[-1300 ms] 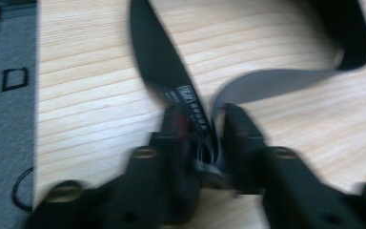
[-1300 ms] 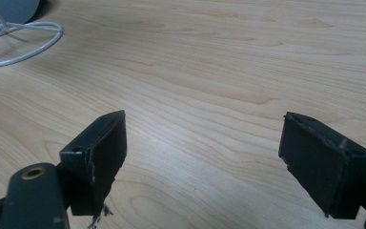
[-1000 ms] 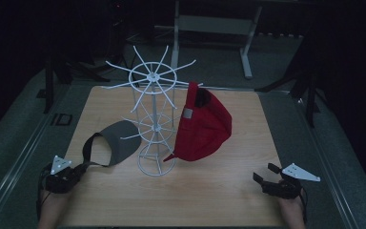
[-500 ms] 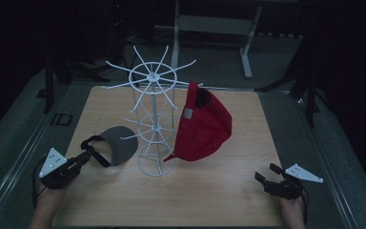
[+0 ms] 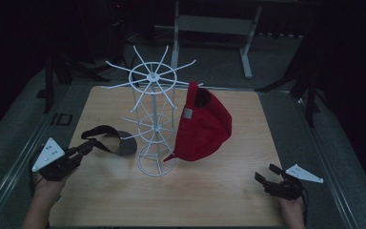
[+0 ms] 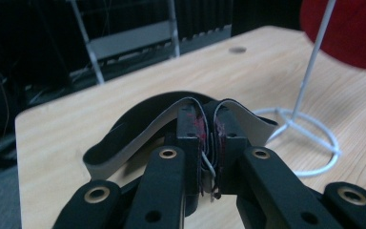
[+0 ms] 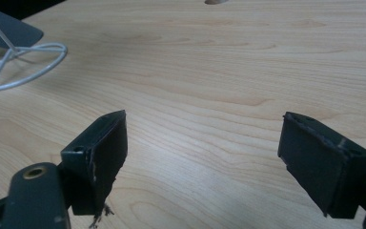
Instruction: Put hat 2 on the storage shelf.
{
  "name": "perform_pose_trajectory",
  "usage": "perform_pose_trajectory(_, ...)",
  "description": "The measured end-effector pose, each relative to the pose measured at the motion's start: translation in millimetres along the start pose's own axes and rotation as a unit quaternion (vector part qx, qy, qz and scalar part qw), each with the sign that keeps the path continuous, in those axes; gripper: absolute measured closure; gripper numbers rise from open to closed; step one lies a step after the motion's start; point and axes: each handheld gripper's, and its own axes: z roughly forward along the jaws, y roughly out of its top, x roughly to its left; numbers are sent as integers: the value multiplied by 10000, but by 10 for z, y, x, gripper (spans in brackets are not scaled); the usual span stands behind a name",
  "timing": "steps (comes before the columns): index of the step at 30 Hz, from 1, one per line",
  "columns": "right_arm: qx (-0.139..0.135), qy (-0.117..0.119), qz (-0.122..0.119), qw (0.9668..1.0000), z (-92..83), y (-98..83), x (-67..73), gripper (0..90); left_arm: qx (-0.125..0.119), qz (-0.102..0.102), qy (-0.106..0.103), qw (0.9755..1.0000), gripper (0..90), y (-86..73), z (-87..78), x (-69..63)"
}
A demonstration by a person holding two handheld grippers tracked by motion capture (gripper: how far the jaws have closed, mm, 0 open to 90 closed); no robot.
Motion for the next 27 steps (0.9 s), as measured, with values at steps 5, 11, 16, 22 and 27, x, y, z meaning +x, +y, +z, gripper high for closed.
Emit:
perform_pose_trajectory(5,-37,58,45,10000,-13,6,-20,169,-251,172,-267,9992,845,161,-39,-29)
perform_pose_trajectory(11,-127,-143,23,9998,-25,2,-44,168,-610,144,-460,9970,845,334,-117,-27)
perform_pose_trajectory(16,-32,-428,-119,9990,-15,-23,-38,162,-650,233,-579,9959,844,451,-202,-64)
perform_pose_trajectory(22,91,-744,-111,9971,0,-58,-57,162,-873,357,-794,9924,844,632,-361,-139)
perform_pose_trajectory(27,89,-751,-97,9971,-2,-60,-49,162,-1110,524,-1101,9863,844,818,-509,-177)
